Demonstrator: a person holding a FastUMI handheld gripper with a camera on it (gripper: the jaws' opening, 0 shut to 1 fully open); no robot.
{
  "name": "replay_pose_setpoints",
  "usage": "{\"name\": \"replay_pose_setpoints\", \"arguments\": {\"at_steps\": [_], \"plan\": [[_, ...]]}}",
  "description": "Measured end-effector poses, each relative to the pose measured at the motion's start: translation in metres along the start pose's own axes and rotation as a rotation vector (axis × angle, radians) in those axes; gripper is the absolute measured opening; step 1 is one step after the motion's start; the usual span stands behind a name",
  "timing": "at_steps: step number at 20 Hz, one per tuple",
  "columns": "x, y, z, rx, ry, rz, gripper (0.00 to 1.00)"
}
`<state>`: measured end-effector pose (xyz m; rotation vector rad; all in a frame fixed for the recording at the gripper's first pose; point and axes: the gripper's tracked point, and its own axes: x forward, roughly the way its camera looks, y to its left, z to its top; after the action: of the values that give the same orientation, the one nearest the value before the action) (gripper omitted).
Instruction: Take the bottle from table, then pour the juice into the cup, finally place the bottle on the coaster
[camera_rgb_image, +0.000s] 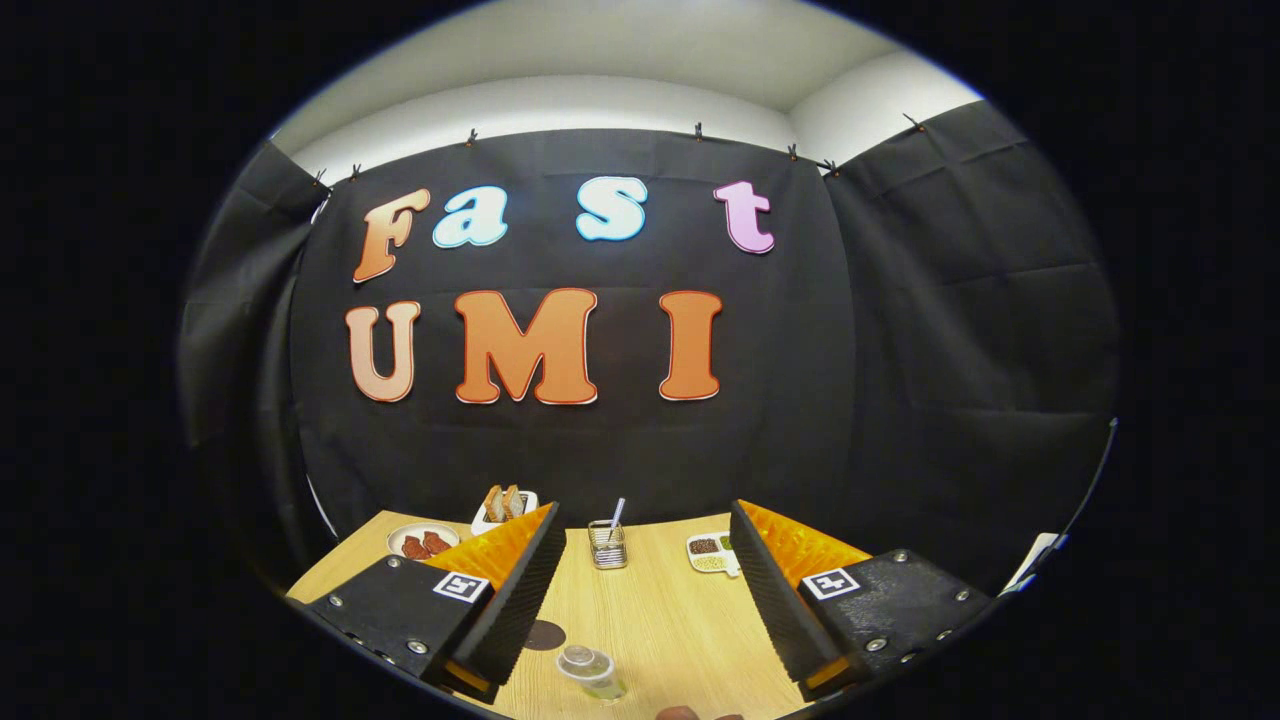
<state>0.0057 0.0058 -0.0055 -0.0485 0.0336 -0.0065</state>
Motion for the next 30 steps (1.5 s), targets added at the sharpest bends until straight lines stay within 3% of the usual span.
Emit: {"name": "replay_pose_setpoints", "arguments": {"at_steps": [18,30], "plan": [[0.003,0.007,-0.001,0.02,0.001,0.019,0.98],[-0.001,0.023,-0.027,-0.009,0.03,0.043,0.98]]}}
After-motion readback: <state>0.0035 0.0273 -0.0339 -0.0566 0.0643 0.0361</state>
